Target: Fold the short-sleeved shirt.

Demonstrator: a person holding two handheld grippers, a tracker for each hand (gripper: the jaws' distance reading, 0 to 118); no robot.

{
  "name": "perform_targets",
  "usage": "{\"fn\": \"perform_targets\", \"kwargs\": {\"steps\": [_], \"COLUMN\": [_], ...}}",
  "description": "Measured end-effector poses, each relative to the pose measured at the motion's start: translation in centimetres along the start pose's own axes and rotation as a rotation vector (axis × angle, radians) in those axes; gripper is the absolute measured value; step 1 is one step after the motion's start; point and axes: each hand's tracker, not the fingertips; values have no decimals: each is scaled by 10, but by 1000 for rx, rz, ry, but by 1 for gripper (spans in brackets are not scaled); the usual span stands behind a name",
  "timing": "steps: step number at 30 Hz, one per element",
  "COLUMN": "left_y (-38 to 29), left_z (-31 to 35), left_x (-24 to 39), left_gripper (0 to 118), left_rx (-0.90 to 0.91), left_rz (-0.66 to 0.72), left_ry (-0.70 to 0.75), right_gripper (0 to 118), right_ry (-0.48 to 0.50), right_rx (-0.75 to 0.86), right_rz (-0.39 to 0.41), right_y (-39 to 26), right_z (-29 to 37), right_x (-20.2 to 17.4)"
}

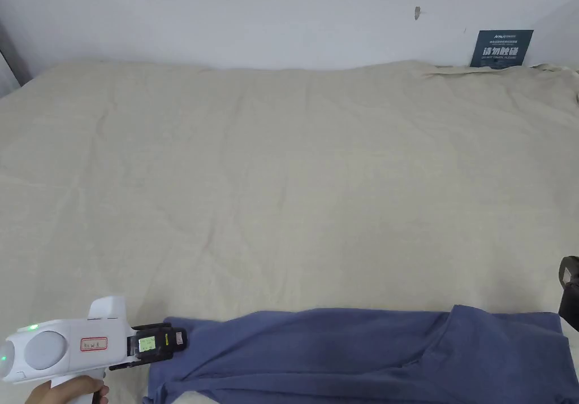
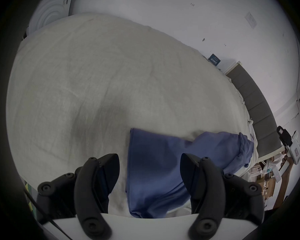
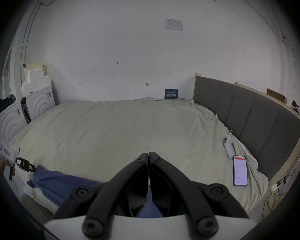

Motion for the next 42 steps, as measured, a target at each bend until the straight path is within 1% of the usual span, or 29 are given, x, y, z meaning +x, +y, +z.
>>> {"fn": "perform_targets", "kwargs": {"steps": [4,6,7,9,10,12,15,16,18,21,25,27,30,38,42], "left_y": [0,1,1,1,0,-3,-4,-4,-1,4,16,23,30,38,40], "left_z": [-22,-21,-20,-20,-22,-27,-32,-32,-30,-18,6,15,26,58,62], "left_x": [-11,-7,-5,-4,-1,5,14,16,19,23,19,17,11,-2,4], "left_gripper": [79,77,71,59,49,34,25,16,11,9,8,7,7,7,7], "left_rx": [-28,-22,-21,-11,-11,-23,-28,-34,-31,-25,19,18,23,43,25], "left_rz": [-7,-14,-21,-86,-105,-126,-163,-157,-166,-162,-107,-110,-103,-62,-38], "left_ry": [20,24,30,64,60,52,57,47,70,67,45,48,73,192,232], "right_gripper": [0,0,0,0,0,0,0,0,0,0,0,0,0,0,0], "right_ry": [1,-1,-3,-4,-3,-3,-3,-3,-4,-5,-5,-2,0,14,21], "right_rx": [-13,-18,-19,-23,-25,-26,-26,-25,-22,-14,-5,-2,2,5,5], "right_rz": [-5,-13,-15,-25,-28,-33,-36,-37,-40,-45,-48,-49,-48,-52,-49], "right_y": [-2,-4,-4,-5,-6,-6,-6,-6,-5,-3,-1,0,1,1,2], "right_z": [-2,-3,-3,-4,-4,-4,-4,-3,-3,-1,0,1,1,1,3], "right_x": [1,2,3,5,5,6,7,8,9,12,14,14,15,16,17]}}
